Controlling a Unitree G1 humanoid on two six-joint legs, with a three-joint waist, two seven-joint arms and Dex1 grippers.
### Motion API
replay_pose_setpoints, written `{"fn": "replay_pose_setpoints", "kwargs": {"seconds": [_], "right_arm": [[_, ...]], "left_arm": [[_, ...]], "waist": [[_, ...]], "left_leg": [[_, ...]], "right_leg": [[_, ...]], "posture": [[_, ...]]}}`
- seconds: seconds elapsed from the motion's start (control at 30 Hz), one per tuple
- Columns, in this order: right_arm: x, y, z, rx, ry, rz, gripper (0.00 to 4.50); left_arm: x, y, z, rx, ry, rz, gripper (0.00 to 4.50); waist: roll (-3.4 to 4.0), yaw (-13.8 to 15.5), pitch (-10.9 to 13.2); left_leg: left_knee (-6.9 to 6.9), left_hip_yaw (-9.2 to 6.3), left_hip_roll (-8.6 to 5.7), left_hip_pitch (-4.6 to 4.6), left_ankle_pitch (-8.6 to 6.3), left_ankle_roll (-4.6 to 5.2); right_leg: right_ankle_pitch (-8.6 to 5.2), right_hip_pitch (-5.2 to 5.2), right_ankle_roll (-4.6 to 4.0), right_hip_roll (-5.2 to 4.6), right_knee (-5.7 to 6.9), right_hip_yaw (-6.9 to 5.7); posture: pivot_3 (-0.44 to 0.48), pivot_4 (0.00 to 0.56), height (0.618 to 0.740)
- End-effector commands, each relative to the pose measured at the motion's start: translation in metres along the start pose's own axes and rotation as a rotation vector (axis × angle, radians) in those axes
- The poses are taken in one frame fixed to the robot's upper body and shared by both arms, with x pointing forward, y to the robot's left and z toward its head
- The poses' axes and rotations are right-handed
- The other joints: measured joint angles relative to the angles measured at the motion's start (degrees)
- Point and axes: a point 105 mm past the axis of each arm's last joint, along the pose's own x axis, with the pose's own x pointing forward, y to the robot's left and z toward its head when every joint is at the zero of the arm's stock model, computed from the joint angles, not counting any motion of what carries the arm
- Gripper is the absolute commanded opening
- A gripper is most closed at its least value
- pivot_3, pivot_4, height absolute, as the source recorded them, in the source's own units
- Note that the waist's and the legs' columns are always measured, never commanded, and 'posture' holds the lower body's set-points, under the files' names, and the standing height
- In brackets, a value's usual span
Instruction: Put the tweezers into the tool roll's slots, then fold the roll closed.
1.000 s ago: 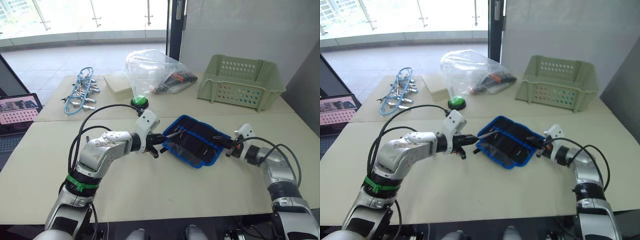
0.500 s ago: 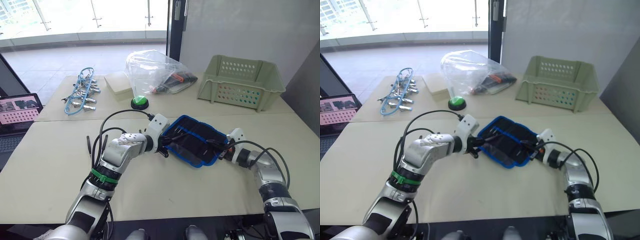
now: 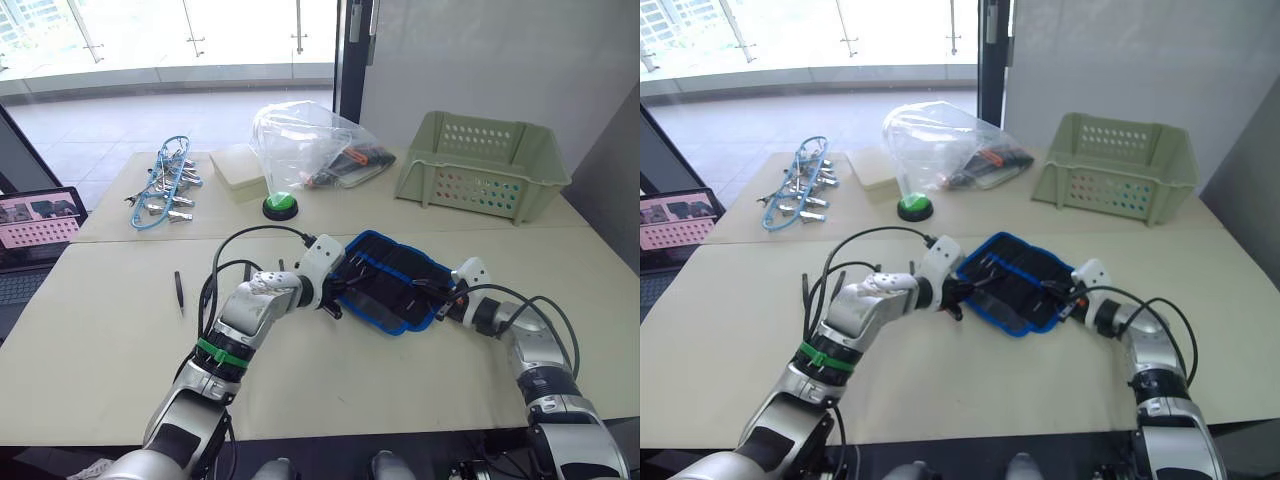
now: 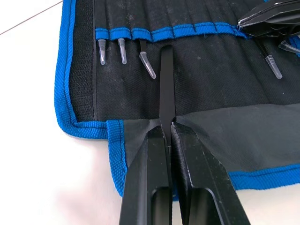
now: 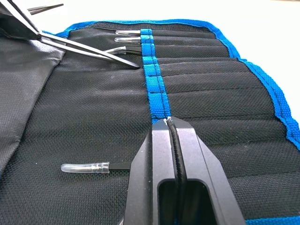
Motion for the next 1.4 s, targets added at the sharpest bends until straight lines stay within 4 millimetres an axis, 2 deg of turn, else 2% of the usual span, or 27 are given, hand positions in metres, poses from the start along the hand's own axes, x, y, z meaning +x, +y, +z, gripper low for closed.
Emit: {"fn": "replay_pose_setpoints", "kwargs": {"seconds": [0.03,0.3,0.8,1.13,1.27,1.4], "right_arm": [[-0.003,0.003,-0.018,0.015,0.073,0.000,0.02],[-0.001,0.004,-0.021,0.001,0.086,0.000,0.02],[0.003,0.009,-0.027,0.015,0.089,-0.013,0.02],[0.005,0.013,-0.030,0.031,0.084,-0.019,0.02],[0.005,0.014,-0.031,0.033,0.086,-0.018,0.00],[0.005,0.015,-0.032,0.034,0.090,-0.015,0.00]], "left_arm": [[0.003,0.003,0.007,0.023,-0.029,0.015,0.00],[0.025,-0.004,0.013,-0.060,-0.076,-0.009,0.00],[0.069,-0.011,0.024,-0.062,-0.095,-0.034,0.00],[0.072,-0.004,0.025,-0.041,-0.117,-0.018,0.00],[0.060,0.004,0.031,-0.081,-0.181,-0.027,1.27],[0.032,0.012,0.036,-0.042,-0.220,-0.023,2.60]], "waist": [[-0.01,0.0,0.0],[-0.04,0.1,0.0],[-0.25,0.1,-0.1],[-0.27,0.1,-0.1],[-0.27,-0.2,-0.1],[-0.26,-1.0,-0.1]], "left_leg": [[0.00,0.00,0.00,0.01,0.00,0.00],[0.02,0.00,-0.01,0.03,0.00,0.00],[0.05,0.01,-0.04,0.05,0.00,0.00],[0.04,0.01,-0.03,0.05,-0.01,0.02],[0.04,0.01,-0.02,0.05,-0.01,0.02],[0.00,0.02,0.00,0.03,-0.01,0.02]], "right_leg": [[0.00,0.01,0.00,0.00,0.00,0.00],[0.01,0.05,0.01,0.00,0.00,0.00],[0.04,0.11,0.07,-0.01,-0.03,-0.02],[0.05,0.10,0.07,-0.01,-0.01,-0.02],[0.05,0.07,0.07,0.00,0.02,-0.02],[0.05,-0.02,0.07,0.00,0.08,0.00]], "posture": [[0.000,0.150,0.740],[0.000,0.150,0.740],[0.000,0.150,0.740],[0.000,0.150,0.740],[0.000,0.150,0.740],[0.000,0.150,0.740]]}}
